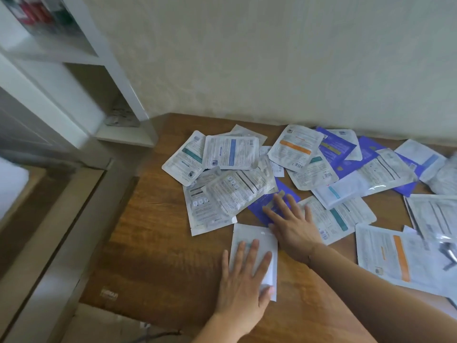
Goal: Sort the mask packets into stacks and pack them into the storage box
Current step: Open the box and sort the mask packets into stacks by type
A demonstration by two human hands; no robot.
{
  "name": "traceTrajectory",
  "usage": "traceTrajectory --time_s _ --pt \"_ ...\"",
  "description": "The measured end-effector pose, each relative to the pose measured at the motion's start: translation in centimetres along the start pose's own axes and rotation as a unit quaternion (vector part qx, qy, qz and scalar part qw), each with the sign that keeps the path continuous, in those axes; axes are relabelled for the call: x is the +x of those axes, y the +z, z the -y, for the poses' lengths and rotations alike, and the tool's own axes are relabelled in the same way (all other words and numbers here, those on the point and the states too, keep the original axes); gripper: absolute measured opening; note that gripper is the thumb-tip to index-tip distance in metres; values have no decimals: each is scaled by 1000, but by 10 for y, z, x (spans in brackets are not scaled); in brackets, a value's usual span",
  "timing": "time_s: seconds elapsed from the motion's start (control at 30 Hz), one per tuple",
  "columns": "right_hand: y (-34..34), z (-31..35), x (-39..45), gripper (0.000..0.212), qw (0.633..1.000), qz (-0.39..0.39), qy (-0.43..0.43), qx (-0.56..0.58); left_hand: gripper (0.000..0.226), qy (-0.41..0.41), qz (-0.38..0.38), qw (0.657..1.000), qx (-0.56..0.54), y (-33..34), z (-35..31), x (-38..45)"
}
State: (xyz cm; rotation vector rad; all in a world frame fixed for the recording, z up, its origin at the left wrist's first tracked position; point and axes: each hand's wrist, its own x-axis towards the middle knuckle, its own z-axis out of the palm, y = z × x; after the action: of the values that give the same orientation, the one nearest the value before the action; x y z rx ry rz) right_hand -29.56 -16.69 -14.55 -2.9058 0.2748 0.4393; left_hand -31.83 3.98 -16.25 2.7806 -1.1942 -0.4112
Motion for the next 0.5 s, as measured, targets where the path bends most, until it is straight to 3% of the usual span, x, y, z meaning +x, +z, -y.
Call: traceTrajectory --time_s 0.07,0.3,0.5 --pt "1 -5 15 69 1000 13 -13 -21 74 -8 11 1000 1 3 0 4" --pt "-6 0 62 54 999 9 22 -25 75 7 0 1000 16 8 7 15" --pt "-15 -6 83 55 1000 19 -1 6 75 22 -11 1000 17 10 10 22"
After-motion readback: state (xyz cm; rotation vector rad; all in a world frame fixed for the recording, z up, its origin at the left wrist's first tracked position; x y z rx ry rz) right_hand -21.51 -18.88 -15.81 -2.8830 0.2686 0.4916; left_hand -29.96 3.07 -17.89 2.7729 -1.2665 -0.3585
